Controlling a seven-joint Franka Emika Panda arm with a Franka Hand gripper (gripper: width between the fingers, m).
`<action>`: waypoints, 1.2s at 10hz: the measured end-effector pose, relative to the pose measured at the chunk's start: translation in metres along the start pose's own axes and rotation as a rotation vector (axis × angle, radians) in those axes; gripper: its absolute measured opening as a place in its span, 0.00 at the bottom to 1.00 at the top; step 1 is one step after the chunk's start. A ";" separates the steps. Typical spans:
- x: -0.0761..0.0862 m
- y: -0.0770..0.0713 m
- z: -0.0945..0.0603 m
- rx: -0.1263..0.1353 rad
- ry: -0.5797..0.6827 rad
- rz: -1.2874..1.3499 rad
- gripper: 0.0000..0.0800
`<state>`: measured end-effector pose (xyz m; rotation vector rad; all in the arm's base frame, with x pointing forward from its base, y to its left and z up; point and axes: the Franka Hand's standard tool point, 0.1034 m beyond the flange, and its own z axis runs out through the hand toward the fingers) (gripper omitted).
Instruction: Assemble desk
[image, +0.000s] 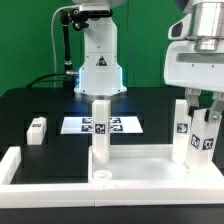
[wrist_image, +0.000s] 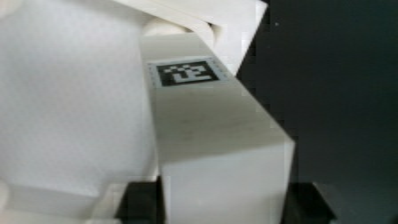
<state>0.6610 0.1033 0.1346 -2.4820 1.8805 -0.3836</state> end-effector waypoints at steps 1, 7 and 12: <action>0.002 0.001 0.000 -0.003 0.000 0.065 0.38; 0.006 0.017 0.001 0.034 -0.044 0.603 0.38; 0.005 0.014 -0.006 0.043 -0.029 0.312 0.77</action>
Offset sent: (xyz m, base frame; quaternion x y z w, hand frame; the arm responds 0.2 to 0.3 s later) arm -0.0026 0.0172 -0.0147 0.0653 -0.0938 0.3260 0.9384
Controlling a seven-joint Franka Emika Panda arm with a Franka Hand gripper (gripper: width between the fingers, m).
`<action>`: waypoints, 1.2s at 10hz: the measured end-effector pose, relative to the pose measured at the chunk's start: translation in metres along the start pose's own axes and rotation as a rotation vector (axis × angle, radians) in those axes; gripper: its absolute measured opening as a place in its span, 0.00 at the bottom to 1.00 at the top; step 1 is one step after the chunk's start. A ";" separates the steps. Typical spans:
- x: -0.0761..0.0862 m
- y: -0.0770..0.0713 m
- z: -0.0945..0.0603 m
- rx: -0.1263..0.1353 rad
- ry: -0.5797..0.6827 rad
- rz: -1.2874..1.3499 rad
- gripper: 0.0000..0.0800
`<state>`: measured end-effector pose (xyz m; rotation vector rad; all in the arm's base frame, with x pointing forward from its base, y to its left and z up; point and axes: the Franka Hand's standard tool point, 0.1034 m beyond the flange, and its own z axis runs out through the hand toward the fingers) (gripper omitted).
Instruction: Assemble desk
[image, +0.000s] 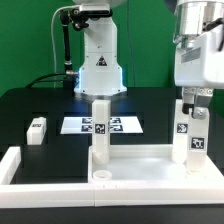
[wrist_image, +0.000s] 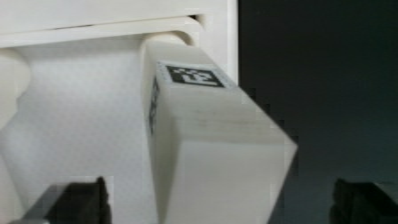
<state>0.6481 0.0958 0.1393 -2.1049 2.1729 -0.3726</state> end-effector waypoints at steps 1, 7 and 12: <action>-0.003 -0.002 -0.005 0.005 -0.004 -0.118 0.80; -0.003 -0.004 -0.011 0.006 0.017 -0.586 0.81; 0.008 0.003 -0.010 0.029 0.031 -1.145 0.81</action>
Offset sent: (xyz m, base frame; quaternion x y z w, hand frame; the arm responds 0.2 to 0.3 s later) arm 0.0000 0.0000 0.0000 0.0000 0.0000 -0.1296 0.9916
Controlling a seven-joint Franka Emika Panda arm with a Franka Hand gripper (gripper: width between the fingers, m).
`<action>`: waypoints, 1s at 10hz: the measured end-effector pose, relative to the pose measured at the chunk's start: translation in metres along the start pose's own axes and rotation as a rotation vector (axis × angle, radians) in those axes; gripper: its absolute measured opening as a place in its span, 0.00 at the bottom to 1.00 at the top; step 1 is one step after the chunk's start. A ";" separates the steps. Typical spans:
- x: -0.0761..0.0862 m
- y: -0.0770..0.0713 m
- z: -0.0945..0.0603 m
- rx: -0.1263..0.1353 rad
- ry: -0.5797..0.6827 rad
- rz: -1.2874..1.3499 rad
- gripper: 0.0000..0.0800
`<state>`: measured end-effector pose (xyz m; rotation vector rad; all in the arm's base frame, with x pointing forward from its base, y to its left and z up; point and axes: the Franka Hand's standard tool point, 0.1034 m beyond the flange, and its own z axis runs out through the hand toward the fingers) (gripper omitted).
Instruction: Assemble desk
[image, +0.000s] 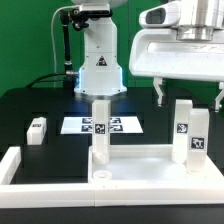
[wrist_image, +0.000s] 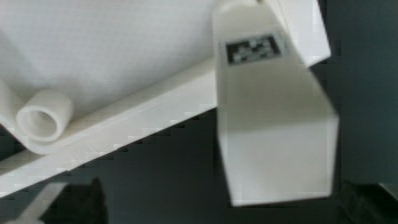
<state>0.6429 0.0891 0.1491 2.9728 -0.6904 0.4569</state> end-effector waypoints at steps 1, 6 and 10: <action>0.002 0.003 0.000 -0.006 0.001 -0.074 0.81; 0.008 0.006 -0.001 -0.004 -0.028 -0.348 0.81; 0.020 -0.012 -0.004 0.006 -0.037 -0.311 0.81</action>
Offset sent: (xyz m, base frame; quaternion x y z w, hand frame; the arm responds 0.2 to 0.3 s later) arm 0.0000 0.0000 0.0000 0.0000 0.0000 -0.1938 0.9810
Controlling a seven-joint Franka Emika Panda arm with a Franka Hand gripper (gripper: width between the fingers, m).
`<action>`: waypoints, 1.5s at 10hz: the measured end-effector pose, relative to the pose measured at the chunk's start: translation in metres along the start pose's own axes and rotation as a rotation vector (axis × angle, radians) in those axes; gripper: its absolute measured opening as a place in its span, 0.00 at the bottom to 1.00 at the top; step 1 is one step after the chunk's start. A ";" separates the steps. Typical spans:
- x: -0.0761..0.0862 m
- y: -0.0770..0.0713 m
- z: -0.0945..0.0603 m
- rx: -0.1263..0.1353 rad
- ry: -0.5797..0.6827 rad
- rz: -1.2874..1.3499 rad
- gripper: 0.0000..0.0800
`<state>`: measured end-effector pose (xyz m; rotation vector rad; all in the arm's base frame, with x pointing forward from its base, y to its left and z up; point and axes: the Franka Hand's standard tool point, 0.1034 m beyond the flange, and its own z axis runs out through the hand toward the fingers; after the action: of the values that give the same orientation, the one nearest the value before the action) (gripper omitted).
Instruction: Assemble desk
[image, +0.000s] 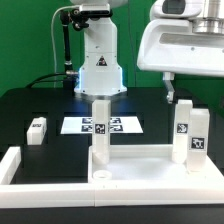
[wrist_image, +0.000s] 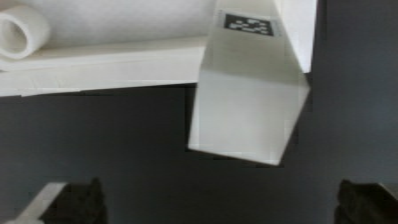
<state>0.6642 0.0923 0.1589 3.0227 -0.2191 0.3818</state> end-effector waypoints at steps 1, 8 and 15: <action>0.000 0.000 0.000 0.000 0.000 0.001 0.81; -0.001 -0.004 -0.003 0.176 -0.120 0.060 0.81; -0.015 -0.010 0.029 0.073 -0.157 0.100 0.81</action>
Offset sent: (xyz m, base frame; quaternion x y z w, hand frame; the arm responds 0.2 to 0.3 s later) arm -0.0290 0.0033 -0.0135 0.2241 -0.1497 0.0649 0.9608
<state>0.6581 0.1014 0.1265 3.1243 -0.3763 0.1624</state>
